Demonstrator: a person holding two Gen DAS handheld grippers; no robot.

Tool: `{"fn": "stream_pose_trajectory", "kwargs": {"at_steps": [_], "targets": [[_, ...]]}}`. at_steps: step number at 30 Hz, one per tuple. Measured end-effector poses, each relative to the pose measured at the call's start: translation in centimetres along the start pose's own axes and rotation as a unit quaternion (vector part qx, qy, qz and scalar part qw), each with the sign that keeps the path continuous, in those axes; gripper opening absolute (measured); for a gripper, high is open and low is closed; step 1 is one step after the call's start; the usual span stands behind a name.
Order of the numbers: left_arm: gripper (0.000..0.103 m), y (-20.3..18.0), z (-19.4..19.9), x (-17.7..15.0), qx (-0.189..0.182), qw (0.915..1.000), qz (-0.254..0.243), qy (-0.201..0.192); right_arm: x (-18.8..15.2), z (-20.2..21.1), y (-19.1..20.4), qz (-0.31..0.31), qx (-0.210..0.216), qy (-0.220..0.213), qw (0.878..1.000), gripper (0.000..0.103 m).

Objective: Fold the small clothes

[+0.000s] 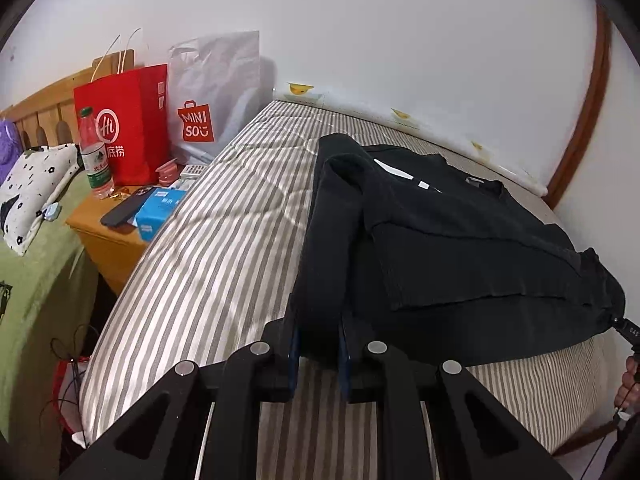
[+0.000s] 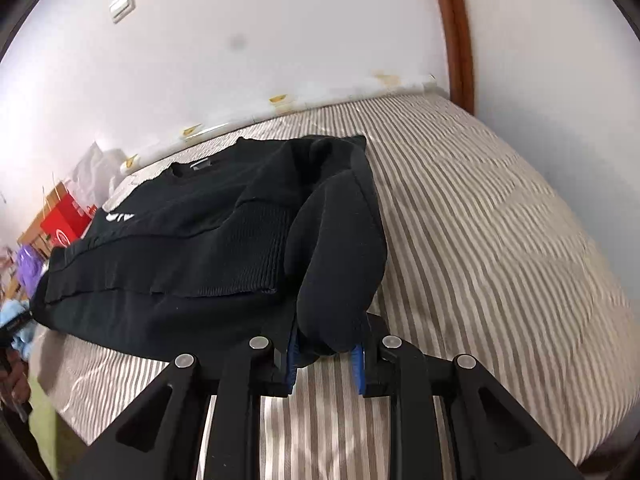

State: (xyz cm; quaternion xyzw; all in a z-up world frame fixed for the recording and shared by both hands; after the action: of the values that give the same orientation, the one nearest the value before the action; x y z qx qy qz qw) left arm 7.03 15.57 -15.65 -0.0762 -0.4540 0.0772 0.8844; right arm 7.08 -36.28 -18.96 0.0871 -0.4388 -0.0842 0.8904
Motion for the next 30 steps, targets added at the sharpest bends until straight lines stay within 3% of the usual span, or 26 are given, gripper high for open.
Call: {"fn": "stream_pose_trajectory", "kwargs": {"at_steps": [8, 12, 17, 21, 24, 30], "targets": [[0.022, -0.1, 2.2, -1.2, 0.012, 0.9997, -0.02, -0.009, -1.2, 2.6, -0.4, 0.011, -0.028, -0.01, 0.999, 0.029], [0.025, 0.0, 3.6, -0.4, 0.014, 0.9993, -0.024, -0.025, -0.1, 6.0, -0.6, 0.036, -0.051, -0.046, 0.997, 0.035], [0.038, -0.9, 5.1, 1.3, -0.011, 0.9984, -0.022, -0.05, 1.3, 8.2, 0.9, 0.04, -0.027, -0.071, 0.996, 0.035], [0.038, -3.0, 4.5, 1.1, -0.044, 0.998, -0.023, -0.038, 0.9, 7.1, 4.5, 0.051, 0.021, -0.053, 0.997, 0.034], [0.038, -4.5, 3.4, 0.3, -0.048, 0.9976, -0.043, -0.023, -0.1, 5.8, 6.5, 0.062, 0.04, -0.035, 0.997, 0.032], [0.038, -5.3, 1.2, -1.6, -0.056, 0.9965, -0.061, 0.012, -3.1, 2.2, 7.7, 0.073, 0.045, 0.011, 0.996, 0.029]]}}
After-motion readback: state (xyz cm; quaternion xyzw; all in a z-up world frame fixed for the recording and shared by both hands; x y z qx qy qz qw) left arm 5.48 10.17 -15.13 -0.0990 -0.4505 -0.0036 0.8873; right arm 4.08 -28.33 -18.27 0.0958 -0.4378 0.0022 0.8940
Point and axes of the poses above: each gripper's, at about its wrist camera, not at the fingertips, and z roughly against the way its jaws point, y to its left, x to its top, the point moved 4 cm from there along -z, roughly the way its jaws point, and after that the axes turned 9 degrees about -y, right-handed, at the moved point
